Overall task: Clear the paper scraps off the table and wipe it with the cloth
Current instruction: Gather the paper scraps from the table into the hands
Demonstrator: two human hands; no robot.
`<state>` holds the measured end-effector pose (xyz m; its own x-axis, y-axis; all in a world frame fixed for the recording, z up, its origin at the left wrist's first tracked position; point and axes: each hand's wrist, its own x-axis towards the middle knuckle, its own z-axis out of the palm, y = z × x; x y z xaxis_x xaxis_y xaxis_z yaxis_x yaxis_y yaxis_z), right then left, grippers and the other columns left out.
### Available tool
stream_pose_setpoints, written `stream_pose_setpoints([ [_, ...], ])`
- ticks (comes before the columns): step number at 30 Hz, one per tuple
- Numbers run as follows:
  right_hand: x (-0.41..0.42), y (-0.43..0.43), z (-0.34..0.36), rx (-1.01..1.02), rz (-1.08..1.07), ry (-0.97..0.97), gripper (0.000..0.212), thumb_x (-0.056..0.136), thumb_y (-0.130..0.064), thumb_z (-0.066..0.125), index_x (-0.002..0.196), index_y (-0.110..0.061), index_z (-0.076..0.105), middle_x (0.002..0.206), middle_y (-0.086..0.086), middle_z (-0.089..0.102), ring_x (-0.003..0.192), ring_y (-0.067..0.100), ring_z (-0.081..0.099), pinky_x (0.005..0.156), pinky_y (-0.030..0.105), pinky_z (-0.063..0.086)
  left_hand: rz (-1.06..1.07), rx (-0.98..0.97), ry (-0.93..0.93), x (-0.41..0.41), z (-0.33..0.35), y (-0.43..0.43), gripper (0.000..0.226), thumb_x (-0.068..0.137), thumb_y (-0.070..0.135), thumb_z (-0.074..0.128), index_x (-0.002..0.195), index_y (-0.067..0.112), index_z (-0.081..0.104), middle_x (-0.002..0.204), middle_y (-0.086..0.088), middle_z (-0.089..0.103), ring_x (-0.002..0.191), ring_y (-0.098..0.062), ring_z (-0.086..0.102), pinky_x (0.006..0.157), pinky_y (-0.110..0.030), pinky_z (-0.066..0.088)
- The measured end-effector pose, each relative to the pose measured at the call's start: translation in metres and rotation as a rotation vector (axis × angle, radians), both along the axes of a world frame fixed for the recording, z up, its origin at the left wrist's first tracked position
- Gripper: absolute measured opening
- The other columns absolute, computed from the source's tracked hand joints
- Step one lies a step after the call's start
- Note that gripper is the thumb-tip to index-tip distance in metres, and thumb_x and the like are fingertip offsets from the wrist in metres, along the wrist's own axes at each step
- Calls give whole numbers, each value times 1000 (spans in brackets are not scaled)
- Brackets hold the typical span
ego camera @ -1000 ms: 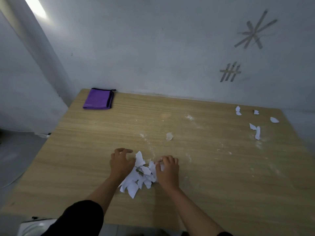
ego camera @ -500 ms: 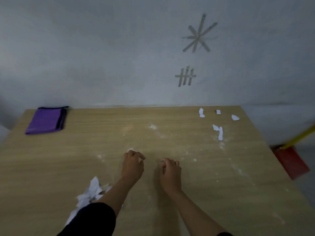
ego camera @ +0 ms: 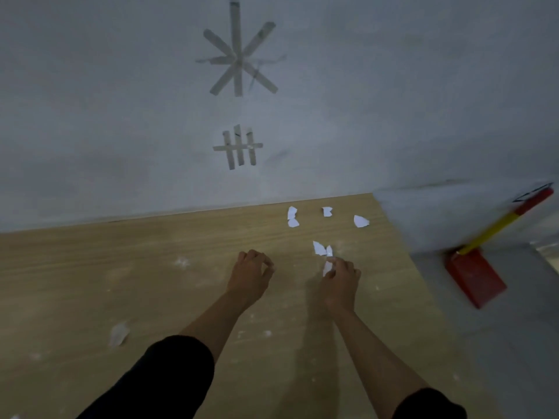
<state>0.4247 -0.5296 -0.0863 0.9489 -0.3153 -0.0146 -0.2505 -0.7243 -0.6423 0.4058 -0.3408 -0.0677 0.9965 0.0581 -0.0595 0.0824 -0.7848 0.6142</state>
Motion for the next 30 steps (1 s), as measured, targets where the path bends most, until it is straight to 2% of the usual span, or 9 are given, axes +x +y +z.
stream_pose_setpoints([
  [3,25,-12,-4,-21,96,93,33,87,-23,50,118,-12,56,112,13,57,104,33,45,87,30,27,-100,16,-7,28,1,-28,23,90,24,54,108,13,60,116,-6,58,111,-27,44,93,-34,36],
  [6,38,-19,-3,33,64,114,36,86,-26,60,118,-11,55,111,18,49,107,34,41,89,36,35,-171,18,21,52,-3,-53,33,91,25,52,122,14,52,128,-4,53,116,-27,41,97,-33,34],
  [11,49,-28,-11,129,78,131,17,85,-18,62,85,0,62,96,18,57,95,32,50,76,33,41,-279,30,85,79,-18,-83,45,91,10,45,135,16,39,140,-4,44,119,-28,41,101,-34,33],
  [15,54,-41,1,338,98,179,26,86,-19,61,62,-20,54,69,-1,58,65,10,54,52,8,36,-272,67,98,86,-31,-96,39,90,27,46,129,24,46,135,5,48,115,-24,43,96,-34,34],
  [17,59,-48,6,415,122,221,26,86,-20,61,60,-23,55,64,-9,56,60,2,50,49,5,36,-223,5,70,90,-31,-103,30,87,31,52,115,23,56,123,6,55,107,-21,47,92,-30,32],
  [21,69,-57,10,504,145,232,16,85,-19,61,72,-13,67,67,-7,65,63,5,56,55,8,39,-69,-192,16,94,-22,-109,24,78,23,68,101,16,64,100,0,62,88,-16,47,73,-21,30],
  [23,77,-59,10,506,147,229,18,84,-22,62,67,-16,66,69,-6,66,67,8,58,59,16,40,-64,-229,34,95,-20,-108,23,76,24,71,97,16,65,94,2,62,83,-13,46,67,-15,30],
  [26,92,-59,9,447,170,213,20,85,-25,63,66,-20,61,64,-10,59,62,5,53,54,16,36,-76,-252,42,104,-19,-103,28,74,28,72,99,17,66,97,0,66,89,-16,57,71,-16,37],
  [30,126,-66,8,253,48,88,14,86,-16,54,76,-12,64,79,5,64,79,23,59,63,28,44,26,-255,10,117,-11,-93,39,78,15,69,115,8,60,117,-10,58,107,-23,53,90,-27,42],
])
